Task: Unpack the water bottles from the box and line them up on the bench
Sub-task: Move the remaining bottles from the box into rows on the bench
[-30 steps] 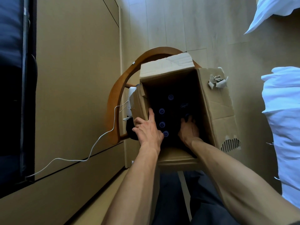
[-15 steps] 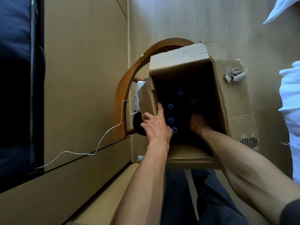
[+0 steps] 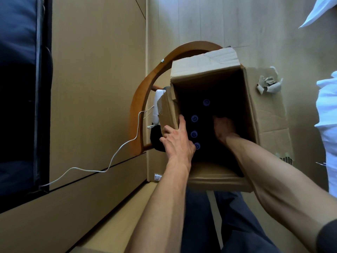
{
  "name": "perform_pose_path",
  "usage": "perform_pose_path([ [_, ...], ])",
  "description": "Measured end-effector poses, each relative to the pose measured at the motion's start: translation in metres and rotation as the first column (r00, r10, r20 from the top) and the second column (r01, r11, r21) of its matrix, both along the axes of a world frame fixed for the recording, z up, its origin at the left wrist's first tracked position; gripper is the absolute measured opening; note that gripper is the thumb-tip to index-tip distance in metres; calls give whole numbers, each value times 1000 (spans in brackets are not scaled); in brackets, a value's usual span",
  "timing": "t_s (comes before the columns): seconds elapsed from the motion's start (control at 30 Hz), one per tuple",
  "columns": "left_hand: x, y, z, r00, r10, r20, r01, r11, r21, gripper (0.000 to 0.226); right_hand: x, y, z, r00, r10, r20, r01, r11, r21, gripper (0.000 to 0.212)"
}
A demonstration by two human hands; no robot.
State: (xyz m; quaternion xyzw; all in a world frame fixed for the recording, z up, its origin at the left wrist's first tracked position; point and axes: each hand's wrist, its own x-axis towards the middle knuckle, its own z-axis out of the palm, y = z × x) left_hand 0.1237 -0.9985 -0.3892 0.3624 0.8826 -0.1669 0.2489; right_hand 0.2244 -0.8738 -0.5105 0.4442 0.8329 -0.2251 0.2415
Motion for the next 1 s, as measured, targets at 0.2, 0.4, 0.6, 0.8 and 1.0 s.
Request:
perform_pose_path([
  [0.2,5,2,11,999,38,33,-37,999,-34,97,-12,8,36,988,151,-17,-151,988,29,35],
  [0.4,-3,6,36,987,12,160,3,996,-92,77,-13,15,78,983,179,-29,-178,983,45,33],
  [0.6,-20,11,94,967,-20,255,10,999,41,54,-27,20,159,983,124,-136,-111,989,100,24],
  [0.8,-26,21,153,971,-34,236,1,990,140,32,-37,13,245,983,59,-175,-26,982,186,21],
  [1.0,-38,21,201,989,-29,142,-5,973,230,37,-43,25,342,979,-33,-201,79,971,225,27],
])
